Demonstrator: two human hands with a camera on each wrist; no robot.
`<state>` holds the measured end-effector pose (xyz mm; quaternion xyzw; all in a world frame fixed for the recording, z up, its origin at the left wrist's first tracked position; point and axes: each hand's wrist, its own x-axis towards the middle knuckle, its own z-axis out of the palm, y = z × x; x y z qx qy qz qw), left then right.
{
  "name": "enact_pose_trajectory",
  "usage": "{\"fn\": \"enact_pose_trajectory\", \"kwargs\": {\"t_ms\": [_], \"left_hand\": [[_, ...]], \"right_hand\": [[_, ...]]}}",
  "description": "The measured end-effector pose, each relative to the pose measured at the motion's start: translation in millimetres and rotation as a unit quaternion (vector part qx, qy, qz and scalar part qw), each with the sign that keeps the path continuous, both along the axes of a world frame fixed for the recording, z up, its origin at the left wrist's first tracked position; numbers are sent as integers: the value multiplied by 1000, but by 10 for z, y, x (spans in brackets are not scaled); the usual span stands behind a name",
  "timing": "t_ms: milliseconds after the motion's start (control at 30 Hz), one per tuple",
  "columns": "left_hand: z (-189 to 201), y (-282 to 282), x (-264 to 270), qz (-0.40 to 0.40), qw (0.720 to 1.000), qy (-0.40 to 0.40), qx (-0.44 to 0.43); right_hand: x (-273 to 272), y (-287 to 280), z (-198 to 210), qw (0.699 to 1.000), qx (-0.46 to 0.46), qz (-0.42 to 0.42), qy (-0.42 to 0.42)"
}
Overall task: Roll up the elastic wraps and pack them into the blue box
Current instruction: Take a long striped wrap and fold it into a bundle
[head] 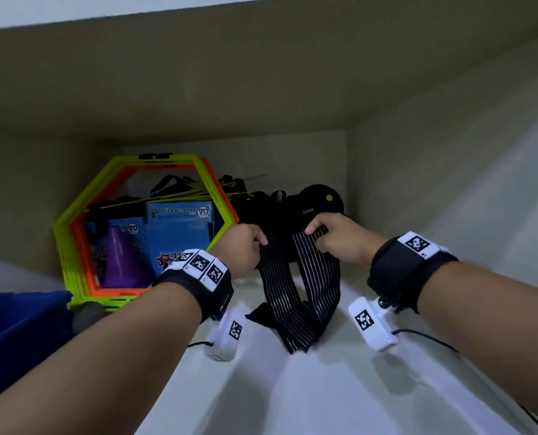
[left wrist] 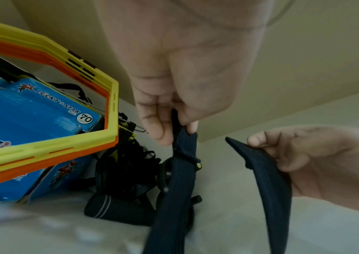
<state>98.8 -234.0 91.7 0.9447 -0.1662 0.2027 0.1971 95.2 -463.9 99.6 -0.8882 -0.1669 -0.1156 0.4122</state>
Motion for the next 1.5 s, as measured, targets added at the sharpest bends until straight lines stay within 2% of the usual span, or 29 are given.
{"fn": "enact_pose_trajectory", "kwargs": {"t_ms": [100,200,367,633,800,1000,1167,1300,1500], "left_hand": [[101,24,11,-27,998,2,-56],[156,48,24,-73,988,30,-130],[233,192,1,-119,959,93,-242],[294,503,-57,-165,911,149,-347],[264,609,-95,-188,897,153,-369],[210,762,-166,-195,905,128,-354],[190,846,-182,-182,905,144,-356],[220,876,-260,-187,903,154,-354],[383,870,-317,-188,903,91,-374]], "right_hand": [[-37,94,48,997,61,57,-2],[-31,257,7,989,143,35,-17],[47,466,-46,979,191,-9,-70],[5,837,-78,969,231,4,-89],[-62,1030,-92,969,229,-4,-95],[-132,1154,-180,975,184,-55,-113],[-267,1204,-191,971,205,-50,-109],[-380,1248,-143,971,163,-55,-167],[-507,1210,2,979,126,-48,-152]]}}
